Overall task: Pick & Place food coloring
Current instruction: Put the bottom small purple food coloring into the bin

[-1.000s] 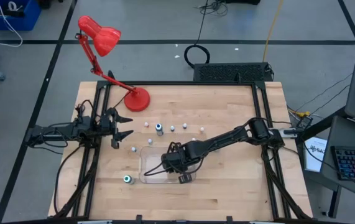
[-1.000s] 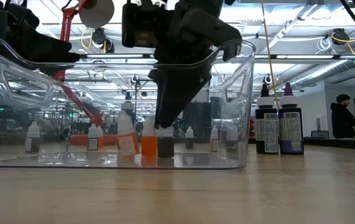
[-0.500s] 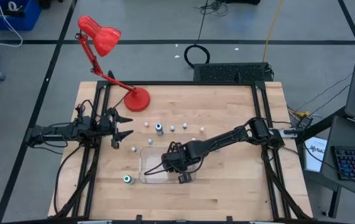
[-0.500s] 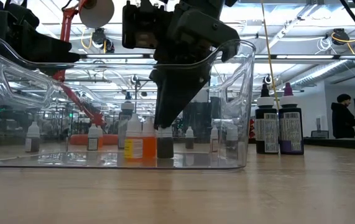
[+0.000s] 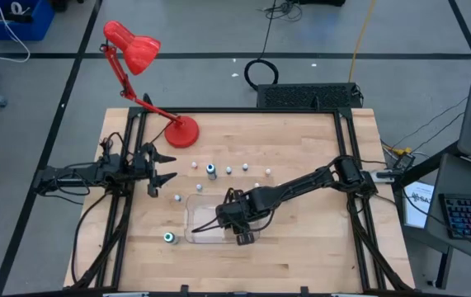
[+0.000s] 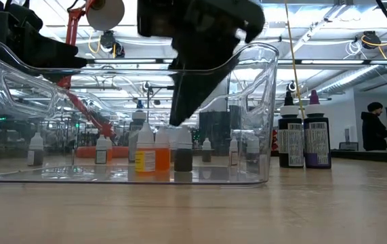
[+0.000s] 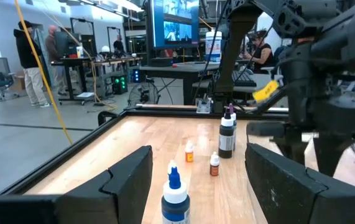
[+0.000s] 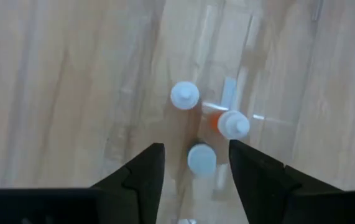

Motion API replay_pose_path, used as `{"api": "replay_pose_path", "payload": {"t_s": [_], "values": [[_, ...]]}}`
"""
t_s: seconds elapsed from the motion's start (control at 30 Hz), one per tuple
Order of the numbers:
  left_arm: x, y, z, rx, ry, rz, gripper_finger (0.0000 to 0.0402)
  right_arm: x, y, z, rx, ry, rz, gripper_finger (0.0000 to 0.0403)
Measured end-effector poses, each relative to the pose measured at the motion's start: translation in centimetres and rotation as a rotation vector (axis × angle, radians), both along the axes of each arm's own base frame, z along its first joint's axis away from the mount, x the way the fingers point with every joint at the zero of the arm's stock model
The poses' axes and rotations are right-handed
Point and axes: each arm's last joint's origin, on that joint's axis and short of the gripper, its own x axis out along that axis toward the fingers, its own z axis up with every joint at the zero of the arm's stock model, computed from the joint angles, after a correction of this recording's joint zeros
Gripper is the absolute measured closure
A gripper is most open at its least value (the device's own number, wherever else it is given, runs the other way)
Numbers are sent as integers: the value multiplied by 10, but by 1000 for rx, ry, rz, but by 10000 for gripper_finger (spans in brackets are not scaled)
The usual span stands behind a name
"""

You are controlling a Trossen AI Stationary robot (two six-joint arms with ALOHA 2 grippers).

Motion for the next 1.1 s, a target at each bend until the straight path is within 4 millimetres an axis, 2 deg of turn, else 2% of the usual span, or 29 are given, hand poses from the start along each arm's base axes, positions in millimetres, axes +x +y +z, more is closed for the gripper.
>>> {"api": "replay_pose_path", "payload": {"t_s": [0.13, 0.27, 0.43, 0.53, 0.6, 0.77, 0.97, 1.1], "values": [[0, 0, 0, 0, 0, 0, 144, -7, -1, 19, 15, -24, -16, 234], [0, 0, 0, 0, 0, 0, 144, -22, -4, 53, 35, -57, -45, 239], [0, 0, 0, 0, 1, 0, 144, -55, -11, 97, 14, -57, -135, 239], [0, 0, 0, 0, -1, 0, 144, -82, -12, 108, -51, -83, -206, 239], [0, 0, 0, 0, 0, 0, 144, -100, -10, 103, -70, -105, -244, 238], [0, 0, 0, 0, 0, 0, 144, -138, -11, 70, 14, -208, -299, 237], [0, 0, 0, 0, 0, 0, 144, -169, -22, 13, 88, -336, -305, 238], [0, 0, 0, 0, 1, 0, 144, -182, -33, -21, 96, -358, -322, 240]]}}
